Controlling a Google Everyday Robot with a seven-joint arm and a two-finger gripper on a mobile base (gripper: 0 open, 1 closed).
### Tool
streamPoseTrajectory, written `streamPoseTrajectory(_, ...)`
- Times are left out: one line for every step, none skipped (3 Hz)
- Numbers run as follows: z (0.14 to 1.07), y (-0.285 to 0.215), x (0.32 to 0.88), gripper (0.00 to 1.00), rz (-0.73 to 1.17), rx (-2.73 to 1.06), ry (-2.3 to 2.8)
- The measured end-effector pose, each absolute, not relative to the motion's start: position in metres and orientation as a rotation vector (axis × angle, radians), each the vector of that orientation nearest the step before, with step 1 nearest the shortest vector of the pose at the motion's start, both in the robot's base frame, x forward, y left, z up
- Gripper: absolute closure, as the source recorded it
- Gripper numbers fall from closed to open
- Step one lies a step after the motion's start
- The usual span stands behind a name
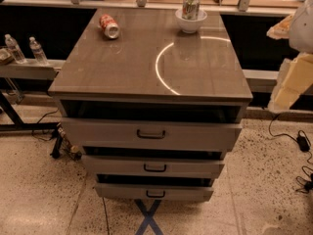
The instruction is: Pick 7up can from white bowl and place on counter
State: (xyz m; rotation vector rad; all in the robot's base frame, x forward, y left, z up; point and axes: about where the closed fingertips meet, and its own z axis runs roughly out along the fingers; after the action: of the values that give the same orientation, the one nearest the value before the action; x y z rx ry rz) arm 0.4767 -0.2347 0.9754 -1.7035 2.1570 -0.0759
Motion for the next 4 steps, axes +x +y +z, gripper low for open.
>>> streamPoseTrajectory(0.962,-0.252,0.568,0.0,-0.042,-1.706,2.039)
streamPoseTrajectory(0.966,-0.25,0.642,0.0,-0.047,-1.618,1.918)
streamPoseTrajectory(0.993,-0.254,0.662,0.0,-0.089,-1.567,1.86)
streamPoseTrajectory(0.995,-0.254,0.662,0.0,-0.093,-1.563,1.859)
